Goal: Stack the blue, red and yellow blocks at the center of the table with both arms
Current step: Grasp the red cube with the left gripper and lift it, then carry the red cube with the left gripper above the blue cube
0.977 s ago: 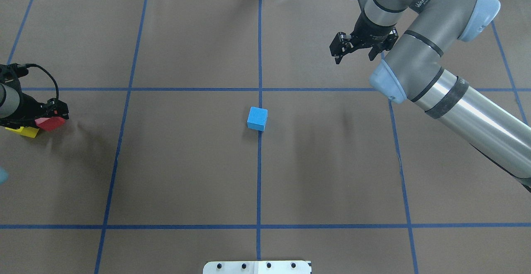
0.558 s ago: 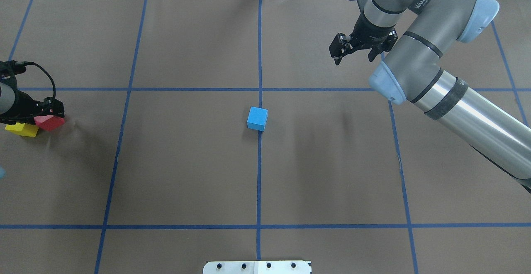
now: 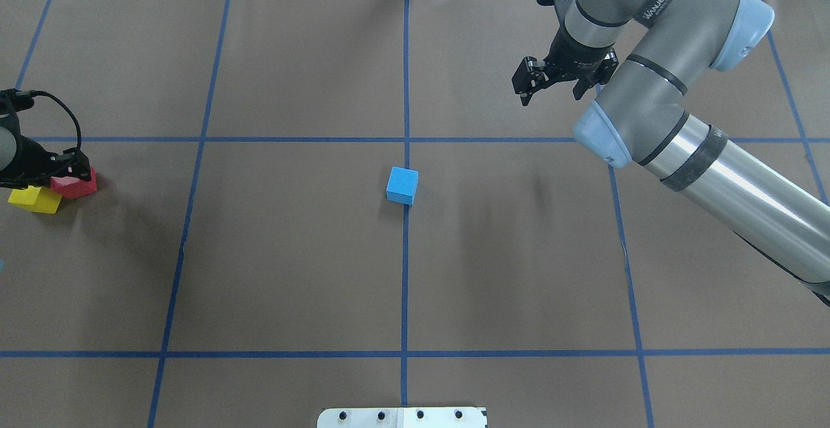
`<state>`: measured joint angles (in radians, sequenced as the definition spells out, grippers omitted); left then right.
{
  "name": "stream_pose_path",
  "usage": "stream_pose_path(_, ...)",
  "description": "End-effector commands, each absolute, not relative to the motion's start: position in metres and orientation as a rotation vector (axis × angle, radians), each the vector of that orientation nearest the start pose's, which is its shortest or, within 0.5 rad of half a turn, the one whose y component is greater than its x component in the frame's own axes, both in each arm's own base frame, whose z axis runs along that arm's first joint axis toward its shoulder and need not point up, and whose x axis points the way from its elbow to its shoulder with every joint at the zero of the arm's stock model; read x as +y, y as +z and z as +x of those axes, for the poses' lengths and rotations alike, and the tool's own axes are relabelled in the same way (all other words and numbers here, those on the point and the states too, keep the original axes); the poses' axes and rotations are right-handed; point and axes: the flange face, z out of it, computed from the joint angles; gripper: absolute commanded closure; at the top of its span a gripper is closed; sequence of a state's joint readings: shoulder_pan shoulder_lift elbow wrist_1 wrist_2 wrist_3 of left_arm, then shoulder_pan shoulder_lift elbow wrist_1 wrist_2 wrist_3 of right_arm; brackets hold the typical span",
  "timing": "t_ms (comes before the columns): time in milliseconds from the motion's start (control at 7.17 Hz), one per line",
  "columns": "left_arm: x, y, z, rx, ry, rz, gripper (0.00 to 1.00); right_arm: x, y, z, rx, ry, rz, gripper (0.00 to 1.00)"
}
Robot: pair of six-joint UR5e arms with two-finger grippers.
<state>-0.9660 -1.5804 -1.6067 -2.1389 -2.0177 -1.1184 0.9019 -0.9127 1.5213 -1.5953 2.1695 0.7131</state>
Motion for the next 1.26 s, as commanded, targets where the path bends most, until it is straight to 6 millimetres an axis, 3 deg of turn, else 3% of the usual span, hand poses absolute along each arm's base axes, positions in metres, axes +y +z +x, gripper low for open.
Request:
stream_pose_path(0,-0.495,0.553,0.199,0.782,-0.342,0.095,1.00,-0.605,0.288,-0.380,-0.809,-0.135,0.066,0.01)
stream_pose_path(140,-0.494,0.502,0.188,0.758,-0.292,0.081,1.00,-0.604,0.286,-0.376,-0.817,-0.134,0.069,0.01)
stream_pose_path(419,-0.516,0.332,0.203,0.694,-0.221,0.055,1.00,-0.615,0.303,-0.337,-0.817,-0.102,0.078,0.00)
stream_pose_path(558,-0.517,0.261,0.249,0.708,-0.160,0.047,1.00,-0.622,0.322,-0.304,-0.800,-0.121,0.105,0.00)
stream_pose_path(698,-0.492,0.219,0.317,0.716,-0.043,0.051,1.00,-0.630,0.356,-0.255,-0.797,-0.127,0.105,0.00)
stream_pose_path(837,-0.483,0.177,0.373,0.715,0.031,0.102,1.00,-0.637,0.395,-0.195,-0.811,-0.105,0.090,0.00)
stream_pose_path(977,-0.476,0.149,0.417,0.724,0.081,0.100,1.00,-0.637,0.432,-0.144,-0.796,-0.097,0.093,0.00)
stream_pose_path(1116,-0.474,0.124,0.453,0.722,0.105,0.103,1.00,-0.633,0.462,-0.112,-0.781,-0.063,0.080,0.00)
